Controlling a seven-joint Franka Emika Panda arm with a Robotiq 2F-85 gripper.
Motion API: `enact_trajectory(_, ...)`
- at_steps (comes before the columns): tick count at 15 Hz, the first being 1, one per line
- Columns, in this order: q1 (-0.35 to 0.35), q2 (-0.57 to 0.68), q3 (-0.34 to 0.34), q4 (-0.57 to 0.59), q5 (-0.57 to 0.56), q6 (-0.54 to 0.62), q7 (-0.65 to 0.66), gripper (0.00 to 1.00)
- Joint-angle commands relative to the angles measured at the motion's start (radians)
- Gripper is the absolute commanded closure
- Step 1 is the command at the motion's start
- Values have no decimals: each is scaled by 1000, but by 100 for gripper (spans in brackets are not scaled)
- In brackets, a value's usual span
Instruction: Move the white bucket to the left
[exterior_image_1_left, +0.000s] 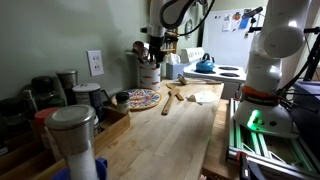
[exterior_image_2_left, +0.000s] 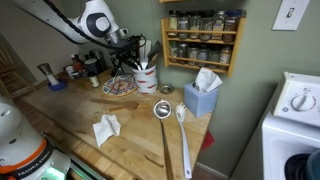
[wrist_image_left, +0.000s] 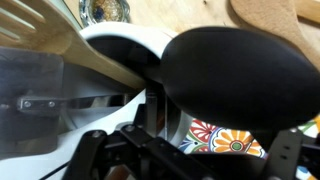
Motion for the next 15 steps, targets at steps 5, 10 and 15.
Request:
enact_trajectory(5,-37,51,4,-6,-8,105,-23,32)
enact_trajectory(10,-48,80,6,-2,-5,124,-32,33)
enact_trajectory(15,-55,95,7,0,-8,131,-36,67)
